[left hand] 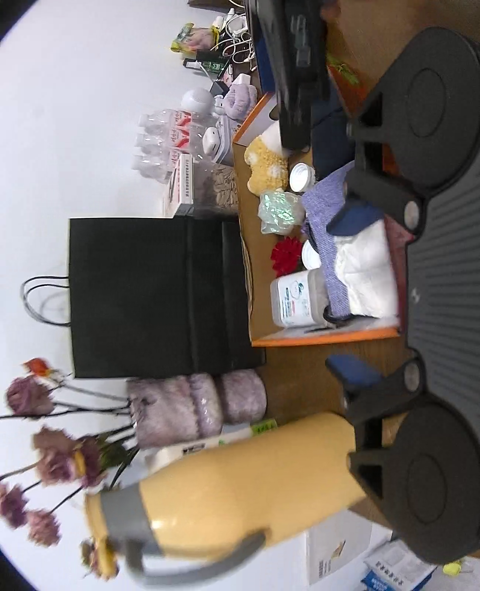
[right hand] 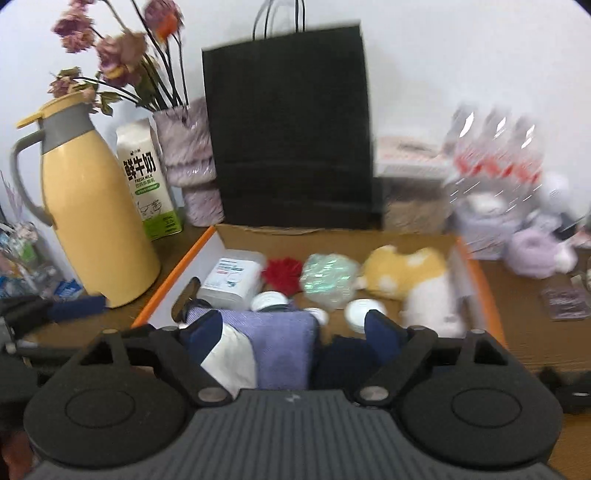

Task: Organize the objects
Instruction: 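Carry the white cloth into the box and open both tools, then withdraw both tools toward the white lids on the table, then grasp a white lid with the left tool while the right tool grasps another lid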

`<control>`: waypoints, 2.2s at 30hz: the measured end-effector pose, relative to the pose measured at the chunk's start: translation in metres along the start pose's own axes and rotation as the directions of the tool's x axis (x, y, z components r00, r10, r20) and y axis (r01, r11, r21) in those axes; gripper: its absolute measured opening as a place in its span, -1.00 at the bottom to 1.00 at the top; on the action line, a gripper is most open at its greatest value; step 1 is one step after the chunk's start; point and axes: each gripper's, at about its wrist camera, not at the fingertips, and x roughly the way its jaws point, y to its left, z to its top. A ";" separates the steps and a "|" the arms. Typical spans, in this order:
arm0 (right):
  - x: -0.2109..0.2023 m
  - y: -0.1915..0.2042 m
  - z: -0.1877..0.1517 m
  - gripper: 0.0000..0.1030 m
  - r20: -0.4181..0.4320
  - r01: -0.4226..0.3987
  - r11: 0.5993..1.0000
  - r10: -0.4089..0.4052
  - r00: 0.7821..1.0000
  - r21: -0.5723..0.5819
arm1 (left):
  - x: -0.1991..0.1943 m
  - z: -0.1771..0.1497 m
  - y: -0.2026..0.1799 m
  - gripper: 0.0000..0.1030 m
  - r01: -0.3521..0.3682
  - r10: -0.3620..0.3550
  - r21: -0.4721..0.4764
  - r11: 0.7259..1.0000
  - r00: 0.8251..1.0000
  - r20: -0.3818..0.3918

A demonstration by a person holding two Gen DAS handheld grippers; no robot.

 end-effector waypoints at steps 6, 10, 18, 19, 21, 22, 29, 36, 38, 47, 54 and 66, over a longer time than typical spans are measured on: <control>-0.119 0.013 -0.074 1.00 0.155 0.044 0.990 -0.023 0.988 -0.136 | -0.100 -0.048 -0.010 0.66 0.030 -0.027 -0.033 0.999 0.996 0.080; -0.177 0.025 -0.135 1.00 0.180 0.088 0.978 -0.054 0.982 -0.187 | -0.157 -0.093 -0.026 0.71 0.073 -0.068 -0.050 0.996 0.993 0.096; -0.244 0.027 -0.209 1.00 0.080 0.107 0.984 -0.096 0.992 -0.143 | -0.236 -0.154 -0.048 0.71 0.074 -0.073 -0.006 0.997 0.995 0.061; -0.251 0.027 -0.212 1.00 0.081 0.119 0.982 -0.108 0.991 -0.145 | -0.243 -0.156 -0.047 0.71 0.071 -0.070 -0.003 0.997 0.995 0.070; -0.261 0.028 -0.214 1.00 0.098 0.135 0.980 -0.121 0.988 -0.149 | -0.250 -0.157 -0.045 0.71 0.073 -0.073 -0.001 0.997 0.994 0.087; -0.264 0.029 -0.215 1.00 0.109 0.139 0.979 -0.124 0.986 -0.149 | -0.251 -0.155 -0.045 0.71 0.073 -0.072 -0.001 0.997 0.993 0.097; -0.233 0.037 -0.212 1.00 0.131 0.161 0.975 -0.142 0.981 -0.150 | -0.219 -0.157 -0.042 0.64 0.060 -0.057 -0.034 0.998 0.995 0.082; -0.159 0.038 -0.182 0.89 0.132 0.110 0.975 -0.086 0.988 -0.191 | -0.138 -0.141 -0.022 0.16 0.065 -0.062 -0.061 0.996 0.997 0.048; -0.129 0.036 -0.170 0.76 0.121 0.089 0.978 -0.067 0.990 -0.190 | -0.113 -0.131 -0.020 0.08 0.074 -0.071 -0.047 0.996 0.995 0.064; -0.008 0.043 -0.136 0.30 0.016 -0.005 0.983 0.008 1.000 -0.185 | 0.011 -0.086 -0.018 -0.06 0.220 -0.223 -0.081 0.972 0.974 -0.029; 0.024 0.046 -0.133 -0.41 -0.017 -0.024 0.979 0.021 1.000 -0.200 | 0.043 -0.084 -0.036 -0.89 0.225 -0.224 0.004 0.974 0.974 -0.036; 0.017 0.027 -0.140 -0.25 -0.027 0.043 0.991 -0.047 0.999 -0.124 | 0.002 -0.102 -0.032 -0.95 0.324 -0.325 -0.023 0.946 0.943 -0.066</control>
